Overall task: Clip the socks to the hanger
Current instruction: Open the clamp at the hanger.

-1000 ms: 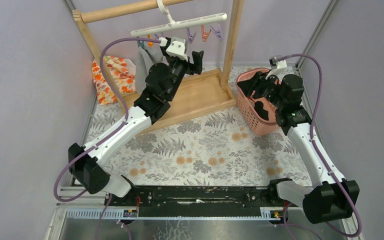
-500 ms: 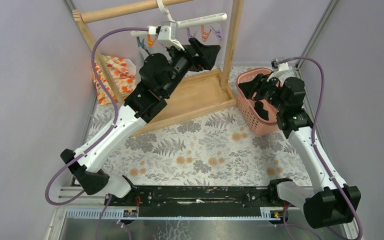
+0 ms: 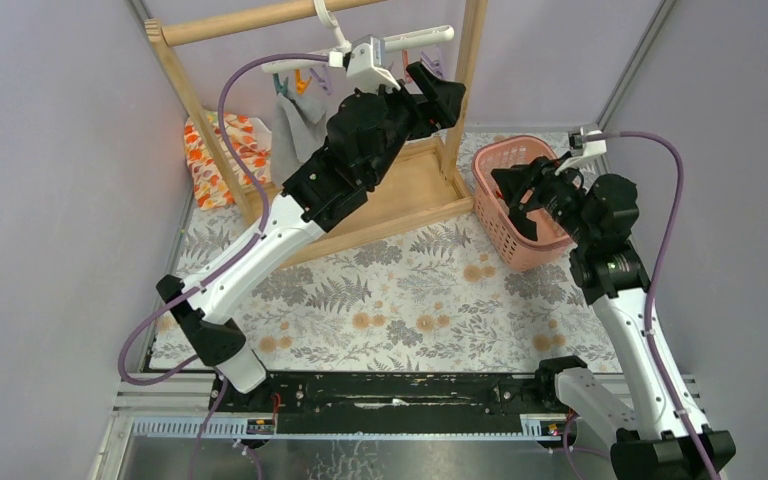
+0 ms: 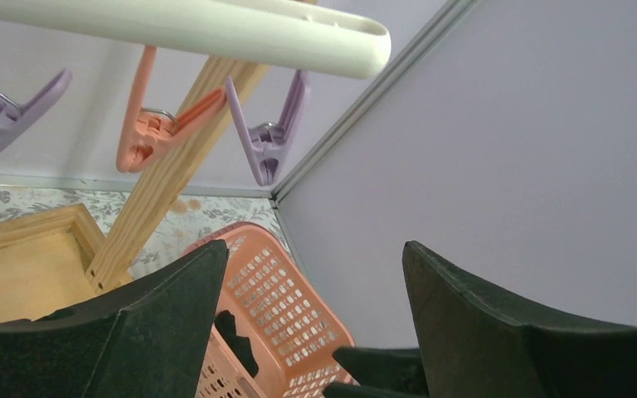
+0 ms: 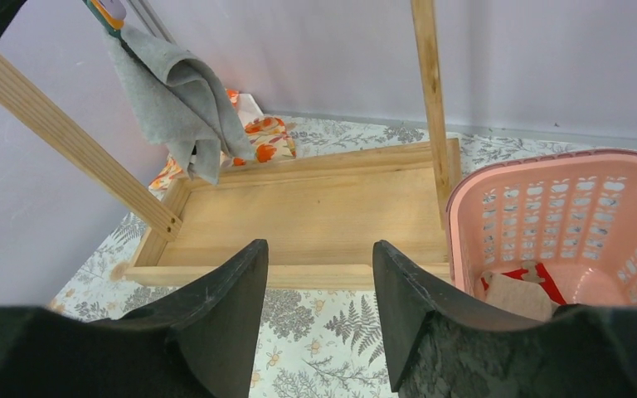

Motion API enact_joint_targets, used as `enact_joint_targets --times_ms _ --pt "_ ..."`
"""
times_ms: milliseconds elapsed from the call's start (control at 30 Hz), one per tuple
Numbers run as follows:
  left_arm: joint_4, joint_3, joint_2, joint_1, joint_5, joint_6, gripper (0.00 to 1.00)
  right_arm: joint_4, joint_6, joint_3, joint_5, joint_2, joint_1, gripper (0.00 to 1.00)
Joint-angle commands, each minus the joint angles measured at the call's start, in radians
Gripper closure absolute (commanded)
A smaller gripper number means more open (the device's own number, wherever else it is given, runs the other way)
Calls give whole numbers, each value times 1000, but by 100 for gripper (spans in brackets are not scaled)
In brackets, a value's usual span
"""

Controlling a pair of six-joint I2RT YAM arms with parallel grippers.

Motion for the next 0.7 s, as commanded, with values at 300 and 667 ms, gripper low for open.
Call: enact_joint_targets --times_ms 300,667 --pt "5 240 144 -8 -128 77 18 -136 -29 1 94 -149 6 43" --pt "11 239 146 2 -190 131 19 -155 -38 4 110 -165 6 42"
